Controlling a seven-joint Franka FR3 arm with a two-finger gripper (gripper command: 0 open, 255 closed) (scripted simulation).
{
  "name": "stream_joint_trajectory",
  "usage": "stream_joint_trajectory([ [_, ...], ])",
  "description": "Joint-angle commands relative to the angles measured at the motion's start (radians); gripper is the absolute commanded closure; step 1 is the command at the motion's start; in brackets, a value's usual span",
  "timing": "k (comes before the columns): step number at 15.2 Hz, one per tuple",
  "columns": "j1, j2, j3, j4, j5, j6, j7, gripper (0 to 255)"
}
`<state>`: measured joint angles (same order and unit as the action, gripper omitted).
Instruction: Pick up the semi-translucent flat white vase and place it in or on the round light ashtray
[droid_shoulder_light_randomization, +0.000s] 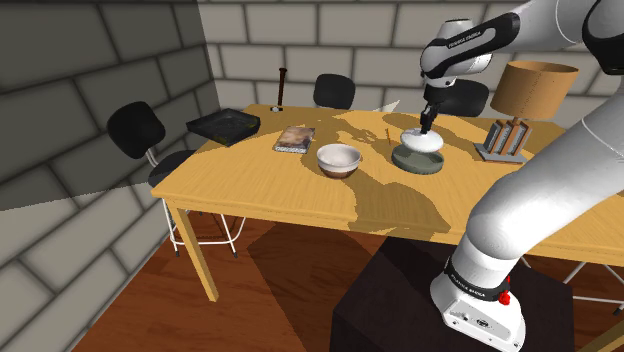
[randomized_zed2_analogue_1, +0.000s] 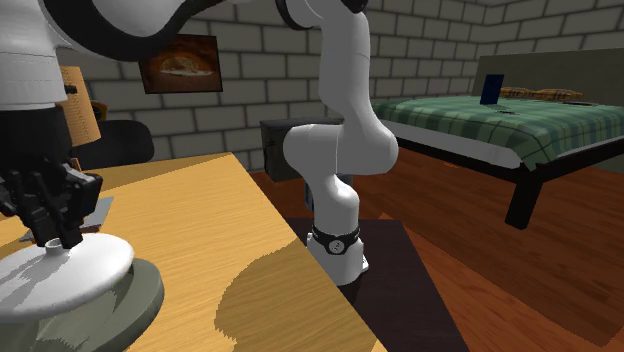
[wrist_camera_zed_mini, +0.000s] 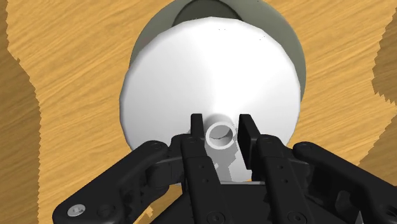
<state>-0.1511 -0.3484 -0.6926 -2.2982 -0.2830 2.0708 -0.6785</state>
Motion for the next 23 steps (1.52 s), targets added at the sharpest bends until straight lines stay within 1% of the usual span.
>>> stream_joint_trajectory([
  [1, 0.002, 0.010, -0.006, -0.020, 0.001, 0.030, 0.001, 255],
  [6, 0.006, 0.041, -0.026, -0.063, 0.007, 0.101, -0.006, 255],
  [13, 0.006, 0.041, -0.026, -0.063, 0.007, 0.101, -0.006, 255],
  [14, 0.005, 0.041, -0.026, -0.063, 0.007, 0.102, -0.005, 0],
  [19, 0.006, 0.041, -0.026, -0.063, 0.007, 0.101, -0.006, 0],
  [23, -0.002, -0.023, 0.017, 0.016, -0.006, -0.038, 0.012, 0],
])
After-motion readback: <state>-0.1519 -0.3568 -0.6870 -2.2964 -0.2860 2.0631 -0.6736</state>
